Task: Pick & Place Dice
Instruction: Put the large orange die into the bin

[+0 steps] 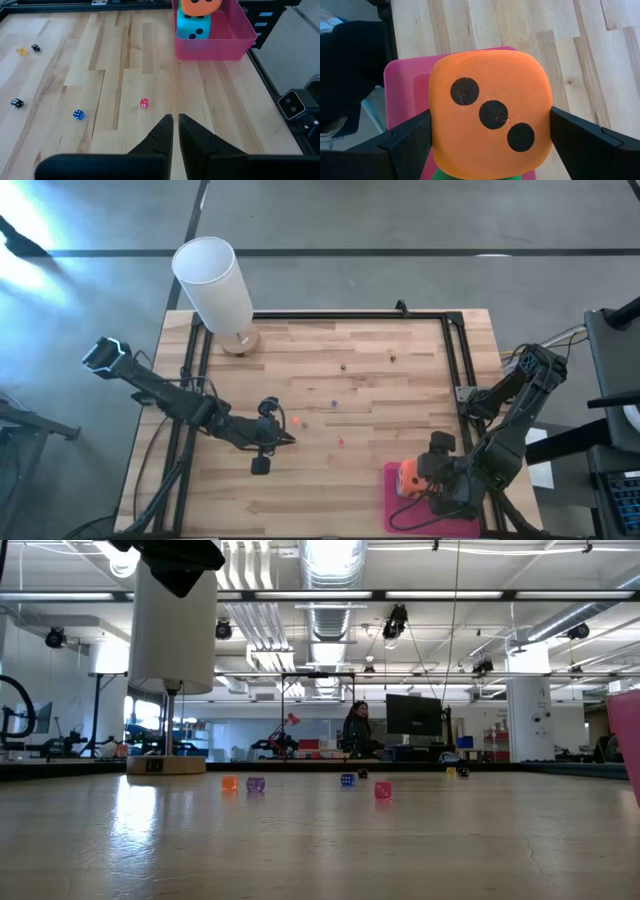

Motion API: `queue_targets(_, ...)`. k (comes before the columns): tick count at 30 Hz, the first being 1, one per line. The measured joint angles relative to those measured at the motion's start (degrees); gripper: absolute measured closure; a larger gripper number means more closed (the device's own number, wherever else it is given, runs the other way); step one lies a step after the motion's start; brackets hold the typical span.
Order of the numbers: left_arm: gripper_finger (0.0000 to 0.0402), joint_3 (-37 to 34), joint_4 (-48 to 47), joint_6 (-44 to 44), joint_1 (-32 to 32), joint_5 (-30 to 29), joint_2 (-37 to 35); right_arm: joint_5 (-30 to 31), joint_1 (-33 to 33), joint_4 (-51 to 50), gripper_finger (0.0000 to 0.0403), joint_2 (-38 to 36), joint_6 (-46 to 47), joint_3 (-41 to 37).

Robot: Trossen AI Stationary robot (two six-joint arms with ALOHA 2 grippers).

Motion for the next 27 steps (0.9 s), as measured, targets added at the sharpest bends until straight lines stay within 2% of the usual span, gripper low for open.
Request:
queue_targets(6, 0.0366, 0.0, 0.0, 0.0, 0.0, 0.02, 0.0, 0.03, -0.02, -0.09, 0.0043, -0.02, -1.57, 0.0)
queue_targets(14, 0.0366, 0.0, -0.02, 0.02, 0.0, 0.02, 0.0, 0.18, -0.02, 0.82, 0.0006, 2.6, 0.66, 0.07)
queue_targets(27, 0.0366, 0.0, -0.31, 0.02, 0.01, 0.01, 0.0, -1.74, 0.01, 0.26, 0.0003, 2.95, -1.5, 0.13)
